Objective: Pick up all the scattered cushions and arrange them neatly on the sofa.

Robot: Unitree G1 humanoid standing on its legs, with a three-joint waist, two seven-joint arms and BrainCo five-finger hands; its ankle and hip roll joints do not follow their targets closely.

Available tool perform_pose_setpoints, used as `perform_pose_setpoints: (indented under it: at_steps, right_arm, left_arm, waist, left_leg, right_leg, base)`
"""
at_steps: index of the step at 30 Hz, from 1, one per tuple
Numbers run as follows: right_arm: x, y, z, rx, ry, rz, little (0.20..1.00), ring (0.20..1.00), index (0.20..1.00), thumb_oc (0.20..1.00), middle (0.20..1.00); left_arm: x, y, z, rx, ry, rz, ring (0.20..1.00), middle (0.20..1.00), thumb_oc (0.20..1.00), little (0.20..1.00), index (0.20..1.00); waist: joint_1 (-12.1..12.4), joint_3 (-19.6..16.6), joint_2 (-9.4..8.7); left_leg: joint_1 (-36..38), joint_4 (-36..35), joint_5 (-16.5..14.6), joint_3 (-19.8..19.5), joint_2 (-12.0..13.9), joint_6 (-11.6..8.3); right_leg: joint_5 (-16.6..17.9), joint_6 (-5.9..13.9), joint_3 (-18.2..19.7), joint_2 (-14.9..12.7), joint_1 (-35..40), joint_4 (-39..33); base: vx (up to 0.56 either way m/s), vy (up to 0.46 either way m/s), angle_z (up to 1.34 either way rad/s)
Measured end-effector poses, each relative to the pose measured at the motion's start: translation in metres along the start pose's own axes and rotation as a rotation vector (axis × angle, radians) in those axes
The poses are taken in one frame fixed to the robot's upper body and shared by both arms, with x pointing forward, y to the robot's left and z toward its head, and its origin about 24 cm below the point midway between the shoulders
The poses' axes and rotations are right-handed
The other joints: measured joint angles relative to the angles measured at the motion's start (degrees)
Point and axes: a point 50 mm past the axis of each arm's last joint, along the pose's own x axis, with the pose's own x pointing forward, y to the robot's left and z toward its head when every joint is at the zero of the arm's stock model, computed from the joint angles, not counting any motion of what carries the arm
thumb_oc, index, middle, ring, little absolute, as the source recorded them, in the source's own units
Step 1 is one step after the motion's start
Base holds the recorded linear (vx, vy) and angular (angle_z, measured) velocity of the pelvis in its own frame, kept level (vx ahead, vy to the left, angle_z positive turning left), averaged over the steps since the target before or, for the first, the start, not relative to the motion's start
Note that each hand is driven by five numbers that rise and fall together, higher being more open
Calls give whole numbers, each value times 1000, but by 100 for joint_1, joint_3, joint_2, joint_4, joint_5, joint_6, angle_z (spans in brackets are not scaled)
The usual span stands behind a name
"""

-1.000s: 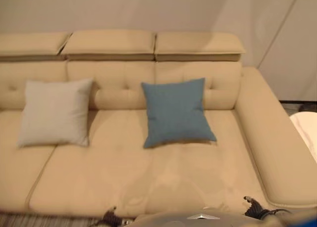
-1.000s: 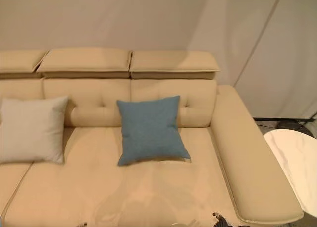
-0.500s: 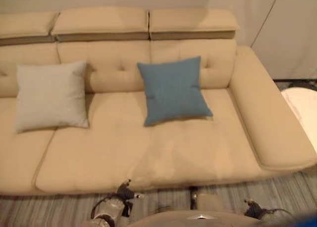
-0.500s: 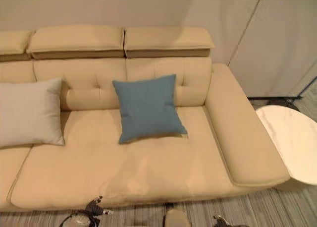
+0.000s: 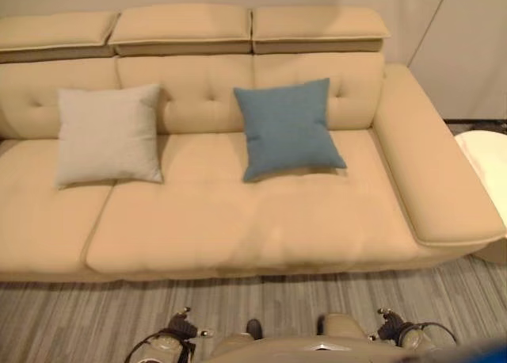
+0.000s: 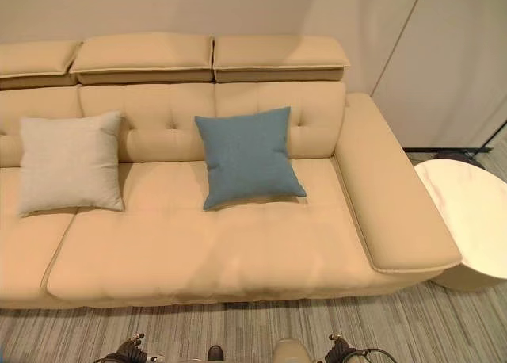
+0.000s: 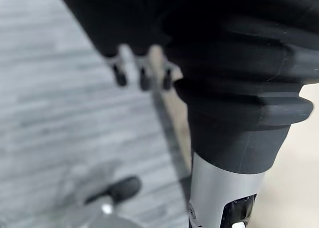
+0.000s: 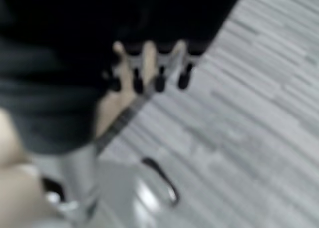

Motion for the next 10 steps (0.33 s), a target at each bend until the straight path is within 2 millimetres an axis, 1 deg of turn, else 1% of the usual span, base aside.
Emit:
perform_pose_setpoints:
  at_steps: [1, 2, 3, 4, 5, 6, 7, 8, 10]
  right_arm:
    - [0, -1, -2, -2, 3, -1, 1000, 1000, 1000, 1000, 1000]
    - [-1, -1, -3, -1, 4, -3, 1000, 1000, 1000, 1000, 1000]
    - [-1, -1, -5, 0, 8, -2, 1000, 1000, 1000, 1000, 1000]
    - [-3, 1, -16, 10, 37, 2, 1000, 1000, 1000, 1000, 1000]
    - [-4, 1, -19, 12, 45, 2, 1000, 1000, 1000, 1000, 1000]
    - [-6, 5, -27, 20, 65, 10, 1000, 1000, 1000, 1000, 1000]
    - [-5, 4, -26, 27, 66, 7, 1000, 1000, 1000, 1000, 1000]
    - [-7, 7, -32, 30, 82, 15, 1000, 1000, 1000, 1000, 1000]
    - [-8, 10, -37, 46, 95, 22, 1000, 1000, 1000, 1000, 1000]
  left_arm:
    - [-1, -5, -3, -8, 10, -7, 1000, 1000, 1000, 1000, 1000]
    - [-1, -5, -5, -17, 17, -5, 1000, 1000, 1000, 1000, 1000]
    - [-1, -6, -5, -17, 18, -9, 1000, 1000, 1000, 1000, 1000]
    - [0, -10, 0, -20, 5, -24, 1000, 1000, 1000, 1000, 1000]
    - [0, -11, 1, -20, 4, -26, 1000, 1000, 1000, 1000, 1000]
    - [-1, -12, 0, -21, 6, -28, 1000, 1000, 1000, 1000, 1000]
    - [-1, -13, -2, -22, 10, -30, 1000, 1000, 1000, 1000, 1000]
    - [-2, -14, -5, -20, 20, -34, 1000, 1000, 1000, 1000, 1000]
    - [-2, -14, -7, -17, 23, -35, 1000, 1000, 1000, 1000, 1000]
  waist:
    - [11, -47, -2]
    - [2, -113, 26]
    - [-2, -156, 37]
    - [-45, -257, 132]
    - [-68, -276, 159]
    - [-112, -303, 168]
    - [-122, -325, 178]
    - [-150, -356, 193]
    - [-182, -367, 202]
  left_leg:
    - [-3, -9, 17, 13, 81, -30]
    - [-12, 31, 79, -18, 194, -126]
    - [-13, 27, 79, -12, 230, -128]
    - [-15, 40, 55, -19, 348, -285]
    - [-14, 41, 52, -26, 355, -300]
    - [-12, 34, 48, -28, 352, -306]
    - [-11, 24, 49, -36, 338, -308]
    - [-9, 22, 50, -38, 308, -306]
    - [-5, 18, 55, -28, 290, -299]
  right_leg:
    - [100, -69, 11, 102, 62, -145]
    - [163, -145, 29, 244, 135, -256]
    - [180, -171, 35, 295, 143, -298]
    - [202, -201, 17, 392, 214, -443]
    - [210, -207, 17, 400, 215, -436]
    - [214, -211, 13, 413, 219, -439]
    - [214, -212, 3, 400, 218, -438]
    - [219, -214, 4, 376, 214, -430]
    - [246, -232, 5, 356, 212, -438]
  base:
    - [8, -95, -14]
    - [3, -90, -10]
    - [-3, -146, -2]
    - [-4, -127, -2]
    - [-3, -97, 0]
    - [0, 0, 0]
    - [-11, -40, 2]
    - [-13, -46, 0]
    - [-7, -21, -3]
